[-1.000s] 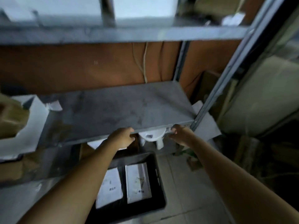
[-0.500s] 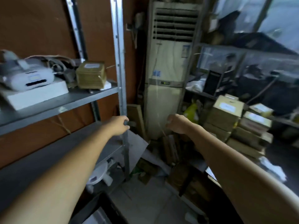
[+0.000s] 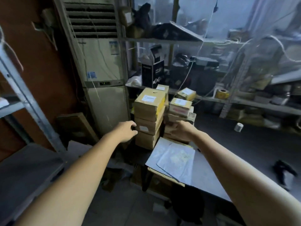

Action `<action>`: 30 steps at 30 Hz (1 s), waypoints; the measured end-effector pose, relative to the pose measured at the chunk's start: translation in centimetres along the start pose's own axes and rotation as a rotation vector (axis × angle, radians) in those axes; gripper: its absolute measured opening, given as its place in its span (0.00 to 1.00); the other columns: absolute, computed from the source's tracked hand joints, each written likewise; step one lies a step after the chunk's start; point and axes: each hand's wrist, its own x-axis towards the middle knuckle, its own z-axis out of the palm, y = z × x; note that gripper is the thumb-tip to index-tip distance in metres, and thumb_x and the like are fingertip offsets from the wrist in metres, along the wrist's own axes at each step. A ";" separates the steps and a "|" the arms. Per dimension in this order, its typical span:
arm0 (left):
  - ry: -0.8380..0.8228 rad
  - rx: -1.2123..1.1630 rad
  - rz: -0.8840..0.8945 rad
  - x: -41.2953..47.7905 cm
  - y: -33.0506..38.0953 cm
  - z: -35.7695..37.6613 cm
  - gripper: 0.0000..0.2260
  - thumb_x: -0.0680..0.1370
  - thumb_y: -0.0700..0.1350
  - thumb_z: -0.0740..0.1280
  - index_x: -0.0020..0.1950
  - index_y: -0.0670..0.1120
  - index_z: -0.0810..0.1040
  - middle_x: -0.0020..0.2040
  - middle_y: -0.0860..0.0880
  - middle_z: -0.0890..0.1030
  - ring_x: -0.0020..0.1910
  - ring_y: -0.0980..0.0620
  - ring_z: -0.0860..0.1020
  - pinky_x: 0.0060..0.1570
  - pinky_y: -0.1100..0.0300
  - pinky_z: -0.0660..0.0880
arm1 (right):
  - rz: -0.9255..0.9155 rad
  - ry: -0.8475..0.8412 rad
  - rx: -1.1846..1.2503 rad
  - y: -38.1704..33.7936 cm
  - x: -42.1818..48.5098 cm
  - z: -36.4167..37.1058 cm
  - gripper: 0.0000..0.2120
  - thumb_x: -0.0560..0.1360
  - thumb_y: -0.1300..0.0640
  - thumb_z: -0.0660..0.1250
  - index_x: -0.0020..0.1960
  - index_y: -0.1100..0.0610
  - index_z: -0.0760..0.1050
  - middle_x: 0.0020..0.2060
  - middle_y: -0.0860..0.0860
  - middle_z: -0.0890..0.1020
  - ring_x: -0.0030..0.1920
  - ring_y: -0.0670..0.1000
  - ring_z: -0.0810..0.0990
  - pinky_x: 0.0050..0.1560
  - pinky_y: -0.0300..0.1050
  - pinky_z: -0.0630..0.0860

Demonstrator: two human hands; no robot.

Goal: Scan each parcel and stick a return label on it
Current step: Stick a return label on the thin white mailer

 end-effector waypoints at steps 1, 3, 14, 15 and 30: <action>-0.009 -0.009 0.007 0.7 1.3 1.5 0.18 0.78 0.52 0.67 0.67 0.52 0.74 0.60 0.47 0.79 0.58 0.47 0.77 0.56 0.58 0.73 | 0.007 0.011 -0.001 2.1 0.0 0.0 0.15 0.74 0.49 0.70 0.56 0.56 0.79 0.53 0.54 0.82 0.46 0.54 0.75 0.44 0.43 0.66; -0.033 -0.023 0.012 1.9 3.7 4.5 0.17 0.78 0.52 0.67 0.66 0.53 0.75 0.60 0.48 0.79 0.57 0.47 0.77 0.57 0.57 0.74 | 0.060 -0.017 -0.027 6.0 -0.1 0.3 0.16 0.76 0.46 0.67 0.56 0.56 0.76 0.52 0.54 0.81 0.46 0.55 0.75 0.43 0.43 0.66; -0.176 -0.024 -0.099 8.3 4.9 16.8 0.19 0.78 0.54 0.65 0.68 0.53 0.72 0.60 0.49 0.78 0.49 0.50 0.77 0.46 0.58 0.75 | 0.258 -0.184 0.053 18.6 2.4 7.8 0.21 0.78 0.46 0.66 0.66 0.56 0.73 0.62 0.54 0.78 0.62 0.56 0.76 0.53 0.44 0.71; -0.183 -0.026 -0.114 9.1 4.3 17.6 0.19 0.78 0.54 0.64 0.68 0.53 0.72 0.61 0.49 0.77 0.50 0.50 0.77 0.45 0.58 0.75 | 0.278 -0.193 0.059 19.3 2.8 8.6 0.21 0.78 0.47 0.65 0.66 0.56 0.73 0.62 0.55 0.78 0.62 0.56 0.76 0.52 0.44 0.70; -0.268 -0.051 -0.232 17.0 -1.7 27.6 0.21 0.80 0.50 0.64 0.72 0.50 0.68 0.71 0.46 0.66 0.62 0.44 0.73 0.55 0.55 0.73 | 0.488 -0.288 0.133 22.9 9.1 17.2 0.30 0.77 0.50 0.67 0.75 0.55 0.61 0.69 0.57 0.71 0.66 0.58 0.73 0.64 0.50 0.72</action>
